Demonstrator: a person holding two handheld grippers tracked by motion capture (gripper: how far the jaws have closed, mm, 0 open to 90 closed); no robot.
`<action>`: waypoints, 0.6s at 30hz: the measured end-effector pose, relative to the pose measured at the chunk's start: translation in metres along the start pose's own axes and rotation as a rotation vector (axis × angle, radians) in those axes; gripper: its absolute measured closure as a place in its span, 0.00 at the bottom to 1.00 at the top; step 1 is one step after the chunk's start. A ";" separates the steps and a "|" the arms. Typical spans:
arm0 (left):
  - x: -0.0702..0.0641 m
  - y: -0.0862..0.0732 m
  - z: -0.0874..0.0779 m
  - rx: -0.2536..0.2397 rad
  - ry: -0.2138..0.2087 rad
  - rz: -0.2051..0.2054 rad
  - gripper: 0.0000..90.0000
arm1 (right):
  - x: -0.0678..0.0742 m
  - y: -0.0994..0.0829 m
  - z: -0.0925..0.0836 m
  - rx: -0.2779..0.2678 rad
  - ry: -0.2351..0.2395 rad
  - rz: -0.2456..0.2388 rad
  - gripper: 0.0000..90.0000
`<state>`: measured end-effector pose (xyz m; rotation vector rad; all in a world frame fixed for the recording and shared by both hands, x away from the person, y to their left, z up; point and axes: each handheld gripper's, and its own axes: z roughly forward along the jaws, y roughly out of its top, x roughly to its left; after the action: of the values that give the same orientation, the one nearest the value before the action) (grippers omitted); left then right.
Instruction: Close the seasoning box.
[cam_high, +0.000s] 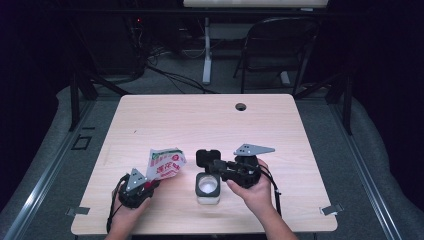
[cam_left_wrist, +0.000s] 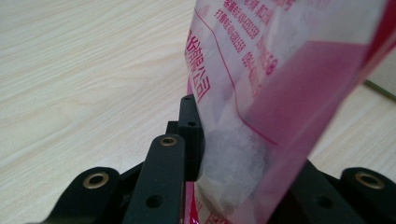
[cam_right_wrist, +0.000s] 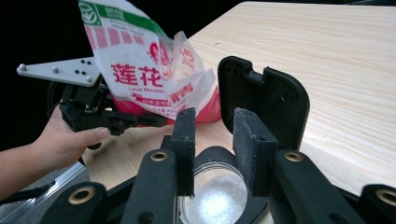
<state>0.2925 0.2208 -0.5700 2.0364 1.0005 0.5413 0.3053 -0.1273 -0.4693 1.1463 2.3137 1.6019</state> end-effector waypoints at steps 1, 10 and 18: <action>0.000 0.000 0.000 0.000 0.000 0.000 0.87 | 0.000 0.000 0.000 0.002 -0.002 -0.001 0.77; 0.012 0.001 -0.004 -0.026 0.031 -0.052 0.87 | -0.003 -0.001 -0.003 0.000 -0.010 0.006 0.77; 0.030 -0.004 -0.016 -0.049 0.141 -0.107 0.87 | -0.006 0.000 -0.006 -0.018 -0.013 0.024 0.76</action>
<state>0.2987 0.2538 -0.5626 1.9106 1.1618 0.6531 0.3072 -0.1358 -0.4687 1.1817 2.2814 1.6144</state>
